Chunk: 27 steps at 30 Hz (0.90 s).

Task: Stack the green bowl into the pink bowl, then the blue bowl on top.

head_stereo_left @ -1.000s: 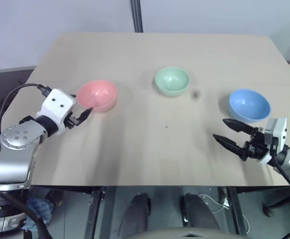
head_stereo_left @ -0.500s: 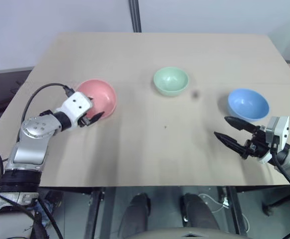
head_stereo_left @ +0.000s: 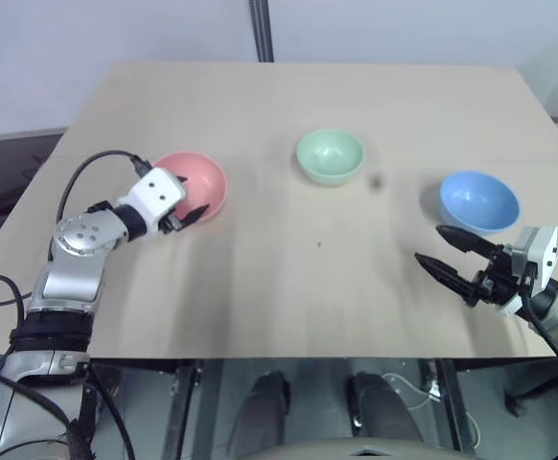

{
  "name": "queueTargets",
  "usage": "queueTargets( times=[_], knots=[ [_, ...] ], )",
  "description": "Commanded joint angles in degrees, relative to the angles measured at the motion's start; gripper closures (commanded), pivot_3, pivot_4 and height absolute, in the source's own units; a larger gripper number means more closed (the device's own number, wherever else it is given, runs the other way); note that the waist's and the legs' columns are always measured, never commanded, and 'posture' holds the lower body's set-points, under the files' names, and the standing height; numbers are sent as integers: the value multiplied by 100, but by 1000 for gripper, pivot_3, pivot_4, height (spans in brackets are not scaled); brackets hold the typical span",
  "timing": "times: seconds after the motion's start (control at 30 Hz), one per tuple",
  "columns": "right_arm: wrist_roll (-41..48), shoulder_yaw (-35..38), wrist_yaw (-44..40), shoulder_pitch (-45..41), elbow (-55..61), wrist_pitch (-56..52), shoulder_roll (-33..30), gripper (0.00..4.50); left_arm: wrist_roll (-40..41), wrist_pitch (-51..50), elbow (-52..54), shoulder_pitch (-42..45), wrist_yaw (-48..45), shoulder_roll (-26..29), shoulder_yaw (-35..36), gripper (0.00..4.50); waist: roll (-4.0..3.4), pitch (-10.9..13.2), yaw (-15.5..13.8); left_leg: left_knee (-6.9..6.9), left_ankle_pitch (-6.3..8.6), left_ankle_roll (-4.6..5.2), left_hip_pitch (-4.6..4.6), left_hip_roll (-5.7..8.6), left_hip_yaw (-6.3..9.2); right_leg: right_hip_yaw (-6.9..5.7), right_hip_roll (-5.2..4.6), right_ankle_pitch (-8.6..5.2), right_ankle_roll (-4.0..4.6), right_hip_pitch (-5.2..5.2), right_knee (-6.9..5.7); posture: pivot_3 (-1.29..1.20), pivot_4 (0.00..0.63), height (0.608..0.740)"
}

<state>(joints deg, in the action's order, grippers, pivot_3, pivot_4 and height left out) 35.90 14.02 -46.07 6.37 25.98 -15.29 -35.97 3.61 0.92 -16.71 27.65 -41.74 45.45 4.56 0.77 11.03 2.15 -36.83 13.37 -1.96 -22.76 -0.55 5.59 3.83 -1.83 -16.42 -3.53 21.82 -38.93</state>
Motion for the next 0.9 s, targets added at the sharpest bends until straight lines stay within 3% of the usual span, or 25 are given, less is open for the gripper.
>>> queueTargets(
  times=[0.03,0.7,0.9],
  knots=[
    [13,140,-22,-25,117,95,-11,1262,226,101,75,184,156,-43,357,1166,0,0,7,0,0,0,0,0,0,0,0,0,0,0,0,0,150,740],
    [-2,122,-11,-4,148,50,-19,1262,380,-142,652,-328,-164,-253,181,1166,0,0,6,-1,0,0,1,0,1,0,0,0,0,-1,-2,0,150,740],
    [-29,125,2,15,166,35,-33,1262,80,-283,558,-439,-246,-126,7,1166,0,0,6,-1,0,0,1,0,0,0,0,1,0,0,-2,0,150,740]
  ],
)
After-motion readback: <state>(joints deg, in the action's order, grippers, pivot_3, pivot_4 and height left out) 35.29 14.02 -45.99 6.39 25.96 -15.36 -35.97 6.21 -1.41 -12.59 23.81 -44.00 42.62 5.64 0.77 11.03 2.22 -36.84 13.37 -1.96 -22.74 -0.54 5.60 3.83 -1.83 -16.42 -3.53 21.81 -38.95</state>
